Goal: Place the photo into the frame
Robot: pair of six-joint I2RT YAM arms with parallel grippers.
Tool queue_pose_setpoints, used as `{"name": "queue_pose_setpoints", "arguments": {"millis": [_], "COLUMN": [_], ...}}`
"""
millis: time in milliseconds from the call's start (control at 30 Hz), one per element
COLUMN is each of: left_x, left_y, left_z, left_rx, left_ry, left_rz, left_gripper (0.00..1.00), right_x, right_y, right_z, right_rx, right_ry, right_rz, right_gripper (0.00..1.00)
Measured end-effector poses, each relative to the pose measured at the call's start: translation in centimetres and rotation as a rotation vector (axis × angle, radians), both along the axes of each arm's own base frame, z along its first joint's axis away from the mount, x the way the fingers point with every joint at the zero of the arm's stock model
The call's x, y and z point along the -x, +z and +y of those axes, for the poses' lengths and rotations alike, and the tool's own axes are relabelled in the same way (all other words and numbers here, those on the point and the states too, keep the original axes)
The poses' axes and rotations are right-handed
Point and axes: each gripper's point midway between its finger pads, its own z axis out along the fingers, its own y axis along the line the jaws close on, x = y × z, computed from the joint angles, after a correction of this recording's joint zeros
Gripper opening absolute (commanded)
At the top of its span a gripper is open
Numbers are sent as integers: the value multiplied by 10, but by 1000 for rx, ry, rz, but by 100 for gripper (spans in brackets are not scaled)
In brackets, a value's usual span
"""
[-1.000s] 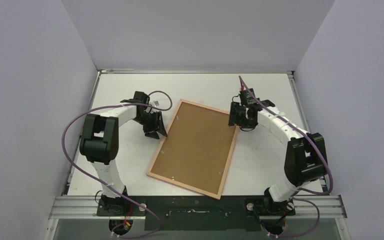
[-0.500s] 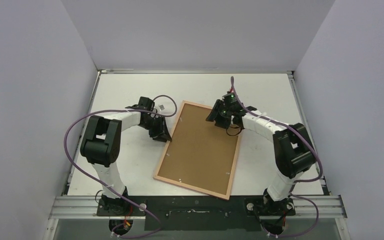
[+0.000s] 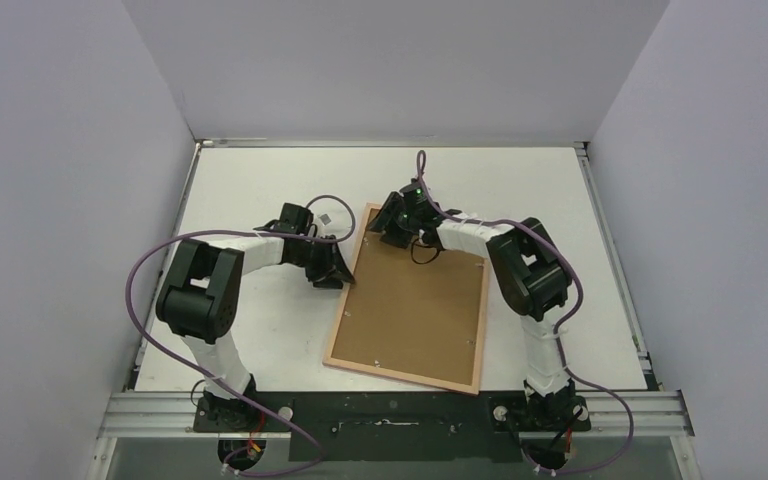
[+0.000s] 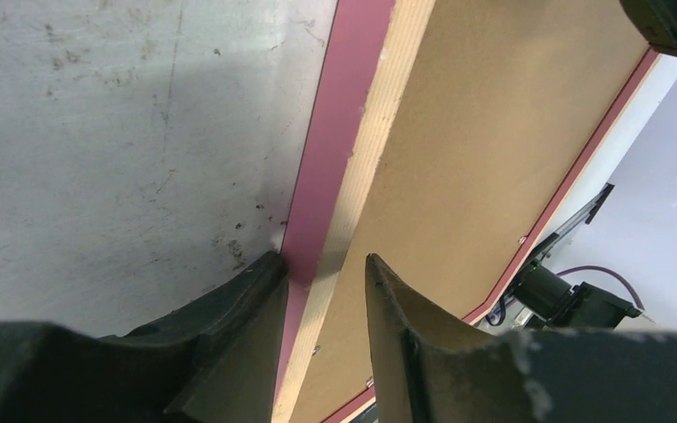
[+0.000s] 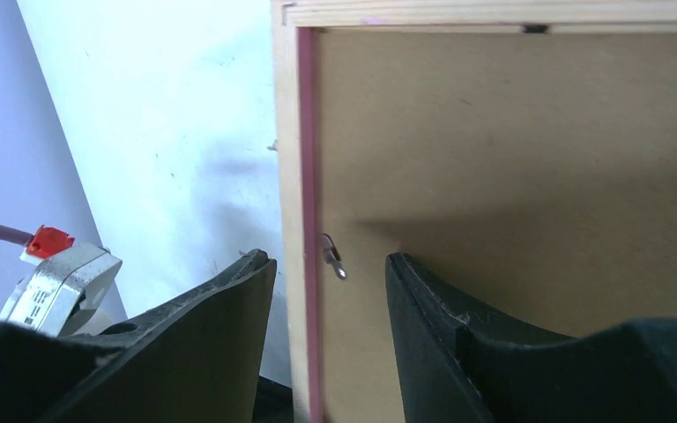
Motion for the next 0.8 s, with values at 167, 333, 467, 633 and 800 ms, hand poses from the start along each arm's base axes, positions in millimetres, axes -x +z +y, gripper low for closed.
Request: {"name": "queue_pose_setpoints", "arguments": {"millis": [167,333,467,633,800], "left_x": [-10,-41,-54,-52,-52], "left_y": [5,13,8,1,2], "left_z": [-1,-2,-3,-5,-5], "left_rx": [15,31,31,39,43], "left_ry": [21,41,44,36,34], "left_rz": [-21,-83,-91,-65,-66], "left_gripper": [40,31,25,21,20], "right_x": [-4,-8,-10,-9,-9], "right_y": [3,2,2,1,1], "right_z": [22,37,43,47,46], "right_rx": [-15,-13,-11,-6,3], "right_ry": [32,62,77,100,111], "right_rz": [-21,-40,-50,-53,-60], "right_gripper": [50,50,50,49,49]}}
